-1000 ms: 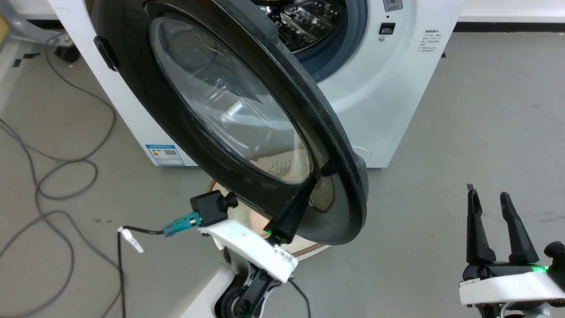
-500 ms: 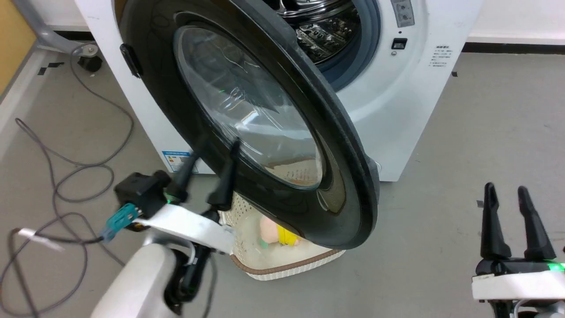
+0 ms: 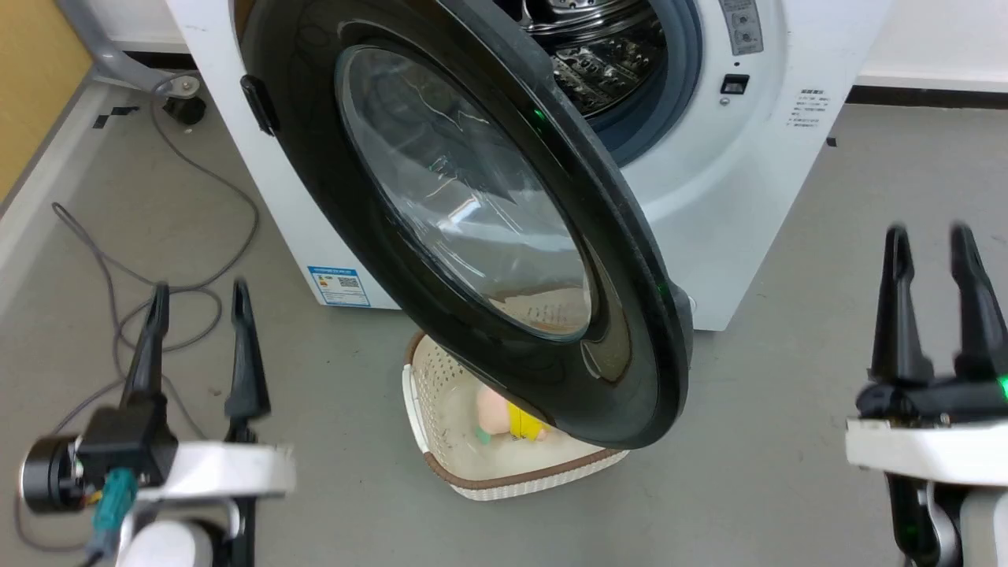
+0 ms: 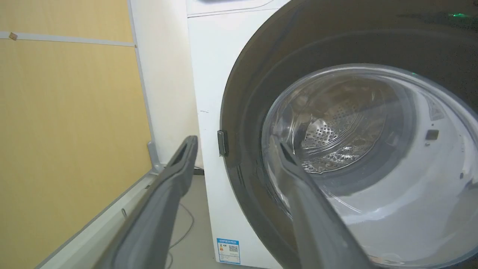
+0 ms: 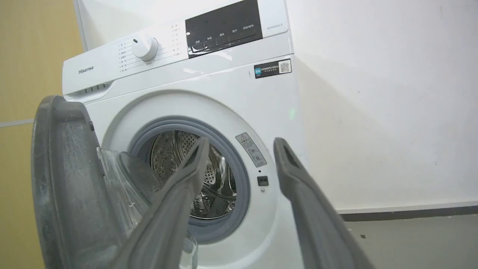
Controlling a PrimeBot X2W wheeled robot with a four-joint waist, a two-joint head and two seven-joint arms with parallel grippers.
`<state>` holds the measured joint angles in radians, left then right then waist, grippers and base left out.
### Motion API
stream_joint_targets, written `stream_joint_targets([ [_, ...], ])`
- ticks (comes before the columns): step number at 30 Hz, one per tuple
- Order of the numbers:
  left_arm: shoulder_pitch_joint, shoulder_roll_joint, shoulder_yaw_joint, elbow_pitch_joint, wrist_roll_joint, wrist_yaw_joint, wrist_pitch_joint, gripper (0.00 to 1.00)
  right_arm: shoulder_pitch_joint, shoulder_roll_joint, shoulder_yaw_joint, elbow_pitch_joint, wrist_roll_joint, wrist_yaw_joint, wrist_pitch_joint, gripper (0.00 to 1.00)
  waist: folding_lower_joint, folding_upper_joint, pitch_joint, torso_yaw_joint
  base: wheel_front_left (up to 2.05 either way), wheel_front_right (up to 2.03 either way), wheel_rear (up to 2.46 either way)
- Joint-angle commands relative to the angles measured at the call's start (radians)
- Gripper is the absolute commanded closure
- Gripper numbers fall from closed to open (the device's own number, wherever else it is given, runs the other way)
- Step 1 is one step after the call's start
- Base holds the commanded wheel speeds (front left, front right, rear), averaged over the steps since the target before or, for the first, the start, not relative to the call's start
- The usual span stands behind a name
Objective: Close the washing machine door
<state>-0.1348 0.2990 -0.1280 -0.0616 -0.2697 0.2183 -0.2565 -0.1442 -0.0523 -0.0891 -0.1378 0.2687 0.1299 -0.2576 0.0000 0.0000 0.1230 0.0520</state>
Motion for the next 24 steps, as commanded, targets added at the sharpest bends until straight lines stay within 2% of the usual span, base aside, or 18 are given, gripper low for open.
stream_joint_targets([
  [1,0.036,0.000,0.012,-0.005,0.018,0.004,-0.005,0.00,-0.034,0.002,0.020,-0.029,-0.009,0.001,-0.004,1.00,0.0000,0.0000,0.001,0.004,0.00,0.00,0.00],
  [9,0.093,-0.047,0.046,-0.011,0.053,-0.002,-0.005,0.00,-0.136,-0.015,0.174,-0.177,-0.041,0.001,-0.004,1.00,0.0000,0.0000,0.004,0.023,0.00,0.00,0.00],
  [16,0.099,-0.087,0.074,0.003,0.067,-0.031,-0.005,0.00,-0.182,-0.124,0.411,-0.233,-0.026,0.001,-0.004,1.00,0.0000,0.0000,0.000,0.030,0.00,0.00,0.00],
  [24,0.102,-0.122,0.103,0.020,0.089,-0.064,-0.005,0.00,-0.188,-0.240,0.658,-0.194,-0.028,0.001,-0.004,1.00,0.0000,0.0000,-0.005,0.023,0.00,0.00,0.00],
])
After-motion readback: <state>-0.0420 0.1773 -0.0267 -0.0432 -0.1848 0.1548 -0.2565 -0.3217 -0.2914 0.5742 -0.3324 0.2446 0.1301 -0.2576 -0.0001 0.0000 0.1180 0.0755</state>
